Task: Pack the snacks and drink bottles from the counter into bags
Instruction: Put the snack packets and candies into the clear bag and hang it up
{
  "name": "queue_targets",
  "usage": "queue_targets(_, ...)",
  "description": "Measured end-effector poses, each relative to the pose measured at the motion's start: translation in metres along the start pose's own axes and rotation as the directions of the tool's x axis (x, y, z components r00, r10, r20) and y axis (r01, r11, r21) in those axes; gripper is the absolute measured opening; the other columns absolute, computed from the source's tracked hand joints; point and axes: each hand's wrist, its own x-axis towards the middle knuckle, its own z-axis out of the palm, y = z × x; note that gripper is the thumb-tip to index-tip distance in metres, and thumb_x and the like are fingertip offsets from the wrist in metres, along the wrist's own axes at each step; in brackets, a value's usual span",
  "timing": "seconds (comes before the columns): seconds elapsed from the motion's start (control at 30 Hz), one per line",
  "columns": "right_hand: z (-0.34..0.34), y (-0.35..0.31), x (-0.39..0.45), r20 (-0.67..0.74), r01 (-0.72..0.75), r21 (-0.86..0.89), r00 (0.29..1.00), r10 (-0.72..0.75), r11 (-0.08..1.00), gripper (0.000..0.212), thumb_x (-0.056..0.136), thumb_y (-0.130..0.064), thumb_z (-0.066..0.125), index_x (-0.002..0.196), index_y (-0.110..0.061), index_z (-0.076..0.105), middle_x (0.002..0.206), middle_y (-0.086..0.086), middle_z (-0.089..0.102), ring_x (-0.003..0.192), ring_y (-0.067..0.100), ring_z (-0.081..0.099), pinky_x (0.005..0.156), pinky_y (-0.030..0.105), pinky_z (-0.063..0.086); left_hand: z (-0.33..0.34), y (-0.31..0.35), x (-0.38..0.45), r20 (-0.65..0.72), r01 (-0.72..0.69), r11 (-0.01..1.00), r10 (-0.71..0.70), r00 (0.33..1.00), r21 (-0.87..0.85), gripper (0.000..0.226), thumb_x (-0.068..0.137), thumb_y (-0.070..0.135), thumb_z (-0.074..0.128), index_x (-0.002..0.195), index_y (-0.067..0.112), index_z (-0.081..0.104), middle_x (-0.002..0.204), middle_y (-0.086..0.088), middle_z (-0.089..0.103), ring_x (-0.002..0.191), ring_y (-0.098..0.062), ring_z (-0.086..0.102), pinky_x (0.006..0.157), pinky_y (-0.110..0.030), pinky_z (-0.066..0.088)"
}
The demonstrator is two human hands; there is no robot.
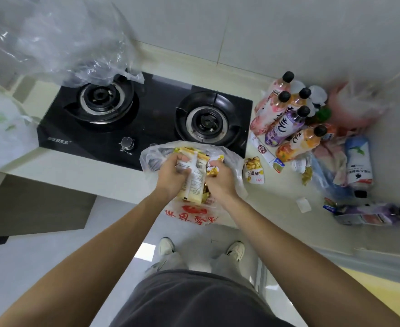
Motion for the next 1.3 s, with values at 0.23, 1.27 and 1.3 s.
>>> queue_targets(0.23,-0.003,-0.003,-0.031,-0.055,0.194,-0.530,0.964,-0.262,0.825,0.059,0.081,-0.006,0.068,0.138,-0.009,0.054,0.160,0.015,0.024,0.152,0.037,0.018,0.124,0.045,0.022,0.008,-0.003,-0.002,0.087,-0.294,0.460,0.419,0.904,0.838,0.040,0.080,0.017,0.073,0.118,0.019,0.058,0.130,-0.013,0.046,0.115,-0.033,0.045,0.083,-0.044,0.049)
queue_targets(1.27,-0.113,0.095,-0.068,0.004,0.526,-0.587,0.762,-0.648,0.615,0.063,0.104,-0.020,0.041,0.163,-0.005,0.024,0.171,0.012,0.020,0.161,0.022,0.011,0.131,0.041,0.013,0.082,0.066,-0.064,0.410,-0.632,0.256,0.576,0.707,0.731,0.058,0.102,0.045,0.044,0.154,0.021,0.042,0.161,-0.010,0.037,0.147,-0.031,0.036,0.116,-0.046,0.035)
queue_targets(1.3,-0.123,0.107,-0.065,-0.016,0.502,-0.594,0.774,-0.633,0.629,0.063,0.103,-0.021,0.041,0.163,-0.005,0.025,0.171,0.012,0.021,0.161,0.023,0.013,0.130,0.042,0.015,0.096,0.072,-0.064,0.428,-0.656,0.246,0.588,0.687,0.714,0.058,0.102,0.044,0.046,0.155,0.021,0.042,0.161,-0.010,0.038,0.147,-0.031,0.036,0.116,-0.045,0.034)
